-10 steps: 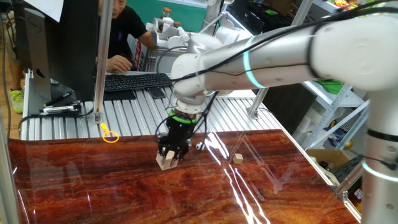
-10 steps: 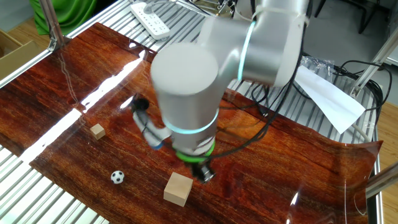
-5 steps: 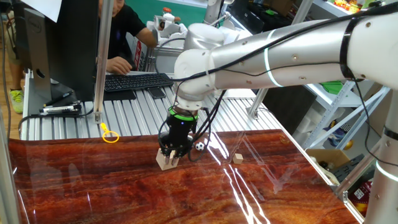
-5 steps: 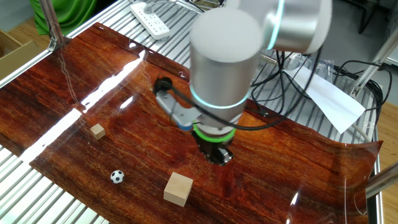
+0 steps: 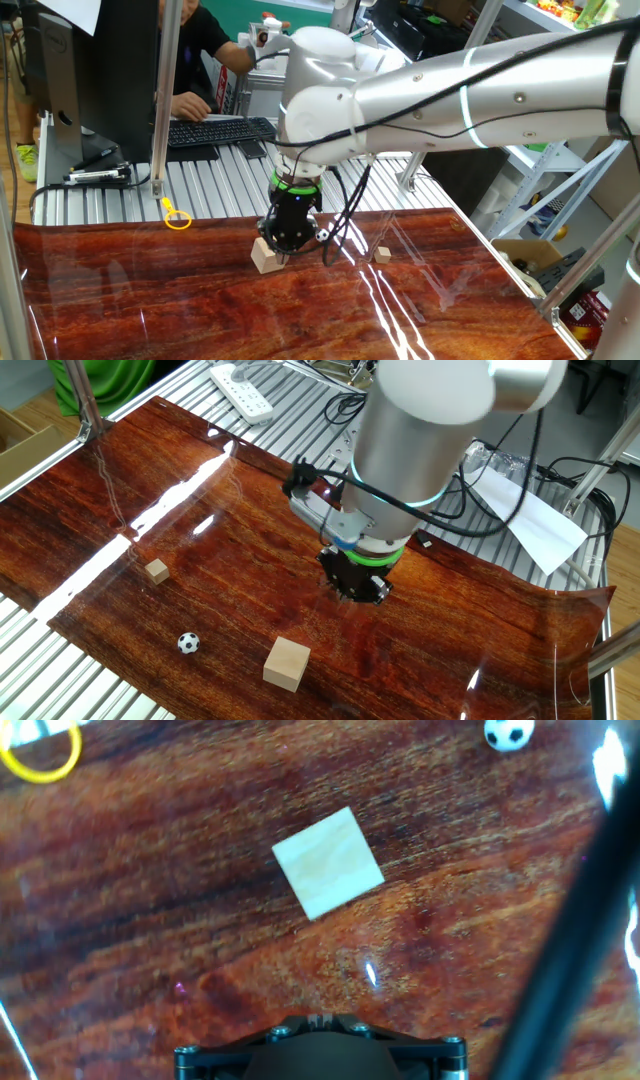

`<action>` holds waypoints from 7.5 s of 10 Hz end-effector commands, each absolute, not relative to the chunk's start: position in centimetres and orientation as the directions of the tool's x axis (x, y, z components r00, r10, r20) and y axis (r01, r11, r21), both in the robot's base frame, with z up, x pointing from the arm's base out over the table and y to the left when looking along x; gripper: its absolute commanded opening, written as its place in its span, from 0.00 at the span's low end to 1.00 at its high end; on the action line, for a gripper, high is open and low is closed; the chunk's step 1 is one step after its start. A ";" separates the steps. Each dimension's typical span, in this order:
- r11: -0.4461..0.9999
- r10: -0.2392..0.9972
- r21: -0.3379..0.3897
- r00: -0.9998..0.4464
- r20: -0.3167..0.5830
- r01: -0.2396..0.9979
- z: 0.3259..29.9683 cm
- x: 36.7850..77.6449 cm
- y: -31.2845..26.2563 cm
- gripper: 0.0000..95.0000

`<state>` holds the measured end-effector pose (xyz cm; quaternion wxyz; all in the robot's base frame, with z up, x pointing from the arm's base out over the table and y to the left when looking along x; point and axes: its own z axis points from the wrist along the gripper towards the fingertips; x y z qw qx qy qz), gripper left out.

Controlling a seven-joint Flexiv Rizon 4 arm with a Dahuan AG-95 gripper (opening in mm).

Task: Attach the bubble ring to the ball

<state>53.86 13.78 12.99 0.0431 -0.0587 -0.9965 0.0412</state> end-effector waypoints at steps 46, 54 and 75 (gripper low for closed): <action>0.999 -0.026 -0.023 -0.999 0.024 -0.026 12.9 58.1 13.4 0.00; 0.998 0.057 -0.037 -0.997 0.054 0.055 13.0 58.1 13.4 0.00; 0.999 0.007 -0.036 -0.994 0.108 0.003 13.8 54.8 10.4 0.00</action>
